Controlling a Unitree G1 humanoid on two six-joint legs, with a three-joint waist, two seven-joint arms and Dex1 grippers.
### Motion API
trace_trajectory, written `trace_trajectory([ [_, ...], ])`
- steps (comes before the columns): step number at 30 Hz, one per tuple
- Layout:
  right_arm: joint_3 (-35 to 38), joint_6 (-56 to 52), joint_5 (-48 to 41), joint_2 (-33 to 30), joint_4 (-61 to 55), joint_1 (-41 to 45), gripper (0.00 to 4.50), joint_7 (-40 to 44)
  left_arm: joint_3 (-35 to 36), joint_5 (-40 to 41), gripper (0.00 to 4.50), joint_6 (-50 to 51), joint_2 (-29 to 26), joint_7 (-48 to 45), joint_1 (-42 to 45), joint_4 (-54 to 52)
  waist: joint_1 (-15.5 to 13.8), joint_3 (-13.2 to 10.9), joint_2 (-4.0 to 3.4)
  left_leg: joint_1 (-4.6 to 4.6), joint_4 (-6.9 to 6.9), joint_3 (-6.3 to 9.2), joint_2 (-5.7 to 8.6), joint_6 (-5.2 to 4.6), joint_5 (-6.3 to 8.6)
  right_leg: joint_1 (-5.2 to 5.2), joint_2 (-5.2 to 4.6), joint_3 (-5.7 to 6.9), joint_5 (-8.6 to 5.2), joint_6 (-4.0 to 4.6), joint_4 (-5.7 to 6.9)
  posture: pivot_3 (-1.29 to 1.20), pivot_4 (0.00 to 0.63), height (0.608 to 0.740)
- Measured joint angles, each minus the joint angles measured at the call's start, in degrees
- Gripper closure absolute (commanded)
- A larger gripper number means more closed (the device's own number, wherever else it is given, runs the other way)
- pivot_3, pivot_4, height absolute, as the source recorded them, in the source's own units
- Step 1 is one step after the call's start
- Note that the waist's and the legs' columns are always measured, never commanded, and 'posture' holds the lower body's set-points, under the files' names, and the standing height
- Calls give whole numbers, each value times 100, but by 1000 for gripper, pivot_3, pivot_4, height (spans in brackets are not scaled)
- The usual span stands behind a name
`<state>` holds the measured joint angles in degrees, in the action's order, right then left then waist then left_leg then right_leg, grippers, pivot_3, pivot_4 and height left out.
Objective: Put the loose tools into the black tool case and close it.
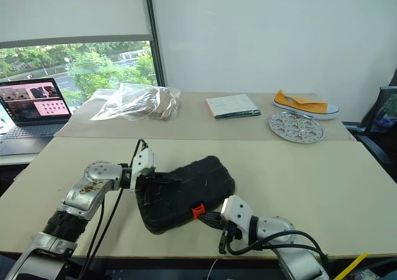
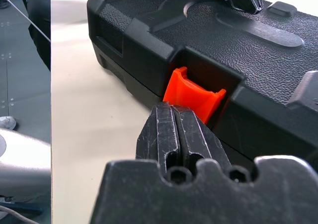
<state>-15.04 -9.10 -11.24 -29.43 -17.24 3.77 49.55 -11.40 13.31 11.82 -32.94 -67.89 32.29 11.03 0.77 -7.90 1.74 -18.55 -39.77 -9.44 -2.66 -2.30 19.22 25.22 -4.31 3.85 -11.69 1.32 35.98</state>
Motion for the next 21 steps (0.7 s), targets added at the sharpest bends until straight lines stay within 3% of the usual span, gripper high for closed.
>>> trace_trajectory([
  [21, -220, 23, 321, 292, 493, 302, 4500, 10, -6, -12, 4461, 98, -24, -16, 14, 94, 6, 0, 0, 1, 2, 2, -6, 3, -2, 3, -2, 0, 1, 4, 3, 0, 150, 740],
])
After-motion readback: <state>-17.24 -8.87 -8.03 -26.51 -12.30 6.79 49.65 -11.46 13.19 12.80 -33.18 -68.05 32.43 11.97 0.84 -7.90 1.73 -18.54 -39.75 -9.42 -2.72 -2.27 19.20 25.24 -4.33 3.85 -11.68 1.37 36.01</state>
